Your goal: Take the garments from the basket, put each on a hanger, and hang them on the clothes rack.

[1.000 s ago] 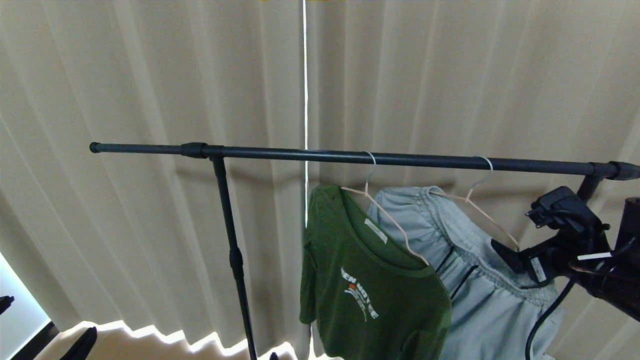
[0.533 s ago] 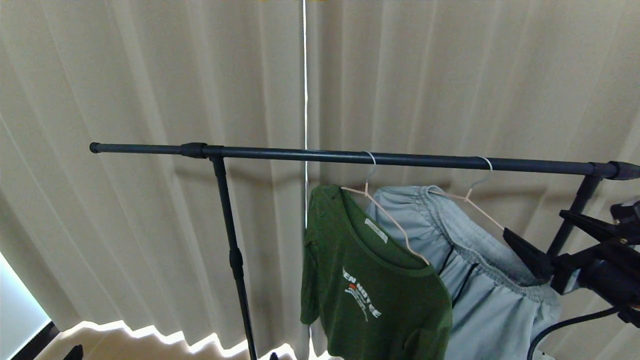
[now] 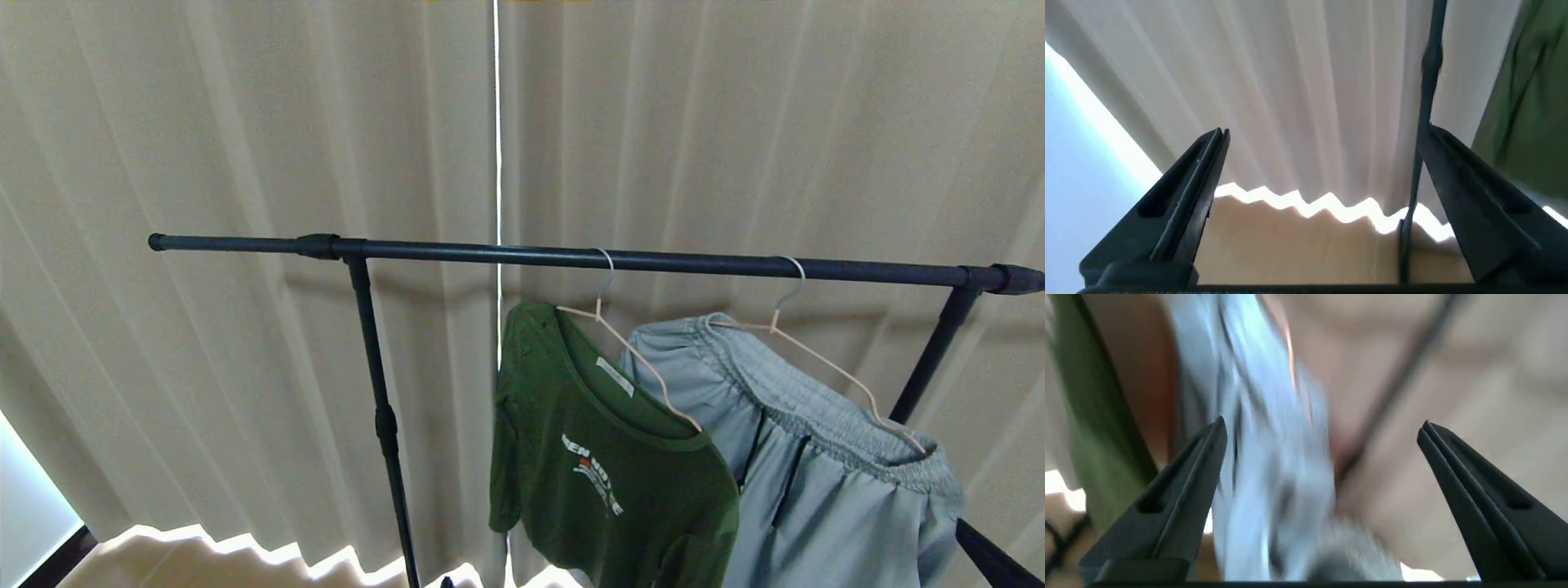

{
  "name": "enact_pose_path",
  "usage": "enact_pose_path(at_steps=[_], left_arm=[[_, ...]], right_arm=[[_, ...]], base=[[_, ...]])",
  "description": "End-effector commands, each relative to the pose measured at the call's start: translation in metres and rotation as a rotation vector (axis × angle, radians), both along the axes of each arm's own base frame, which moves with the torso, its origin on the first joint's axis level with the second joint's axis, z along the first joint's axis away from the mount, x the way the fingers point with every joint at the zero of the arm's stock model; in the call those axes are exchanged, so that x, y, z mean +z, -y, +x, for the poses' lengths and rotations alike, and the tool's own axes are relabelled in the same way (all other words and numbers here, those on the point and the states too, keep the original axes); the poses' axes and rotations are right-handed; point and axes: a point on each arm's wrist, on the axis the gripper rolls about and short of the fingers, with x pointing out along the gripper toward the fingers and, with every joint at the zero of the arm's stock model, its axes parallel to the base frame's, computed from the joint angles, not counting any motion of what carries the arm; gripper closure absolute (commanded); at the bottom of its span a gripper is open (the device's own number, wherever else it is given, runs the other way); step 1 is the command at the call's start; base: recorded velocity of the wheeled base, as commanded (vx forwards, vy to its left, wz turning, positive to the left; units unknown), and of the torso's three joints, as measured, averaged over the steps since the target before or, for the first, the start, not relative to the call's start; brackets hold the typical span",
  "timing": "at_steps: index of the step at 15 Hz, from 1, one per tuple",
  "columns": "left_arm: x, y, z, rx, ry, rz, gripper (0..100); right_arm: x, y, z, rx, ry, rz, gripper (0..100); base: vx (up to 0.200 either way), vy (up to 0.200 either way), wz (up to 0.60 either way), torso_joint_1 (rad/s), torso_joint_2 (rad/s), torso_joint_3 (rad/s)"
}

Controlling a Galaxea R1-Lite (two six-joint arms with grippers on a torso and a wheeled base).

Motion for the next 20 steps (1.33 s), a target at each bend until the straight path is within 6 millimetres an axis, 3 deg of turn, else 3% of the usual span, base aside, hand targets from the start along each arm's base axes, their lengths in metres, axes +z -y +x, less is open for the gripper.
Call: enact_pose_path(at_steps=[1, 2, 4, 5, 7, 12, 15, 18, 20], left_arm=[[-0.005, 0.001, -0.004, -0.011, 0.060, -0.044, 0], [-0.007, 0.002, -0.003, -0.042, 0.068, -0.092, 0], [-0.008, 0.004, -0.002, -0.147, 0.068, -0.122, 0], [-0.010, 0.006, -0.002, -0.251, 0.056, -0.155, 0], [-0.010, 0.007, -0.002, -0.278, 0.057, -0.158, 0], [-0.010, 0.007, -0.002, -0.279, 0.059, -0.178, 0], [-0.010, 0.007, -0.002, -0.279, 0.059, -0.178, 0], [-0.010, 0.007, -0.002, -0.279, 0.059, -0.179, 0], [-0.010, 0.007, -0.002, -0.277, 0.061, -0.179, 0]], right_arm=[[0.003, -0.007, -0.087, -0.064, 0.130, -0.035, 0], [-0.005, -0.009, -0.098, -0.056, 0.132, -0.030, 0], [-0.004, -0.008, -0.095, -0.064, 0.165, 0.026, 0], [-0.017, -0.008, -0.086, -0.062, 0.183, 0.175, 0], [-0.044, -0.006, -0.073, -0.068, 0.190, 0.221, 0], [-0.045, -0.006, -0.071, -0.060, 0.236, 0.221, 0], [-0.046, -0.004, -0.071, -0.150, 0.237, 0.195, 0], [-0.046, -0.005, -0.071, -0.041, 0.223, 0.175, 0], [-0.048, -0.004, -0.078, 0.055, 0.311, 0.179, 0]], base=[[0.000, 0.000, 0.00, 0.000, 0.00, 0.000], [0.000, 0.000, 0.00, 0.000, 0.00, 0.000], [0.000, 0.000, 0.00, 0.000, 0.00, 0.000], [0.000, 0.000, 0.00, 0.000, 0.00, 0.000], [0.000, 0.000, 0.00, 0.000, 0.00, 0.000], [0.000, 0.000, 0.00, 0.000, 0.00, 0.000], [0.000, 0.000, 0.00, 0.000, 0.00, 0.000], [0.000, 0.000, 0.00, 0.000, 0.00, 0.000], [0.000, 0.000, 0.00, 0.000, 0.00, 0.000]])
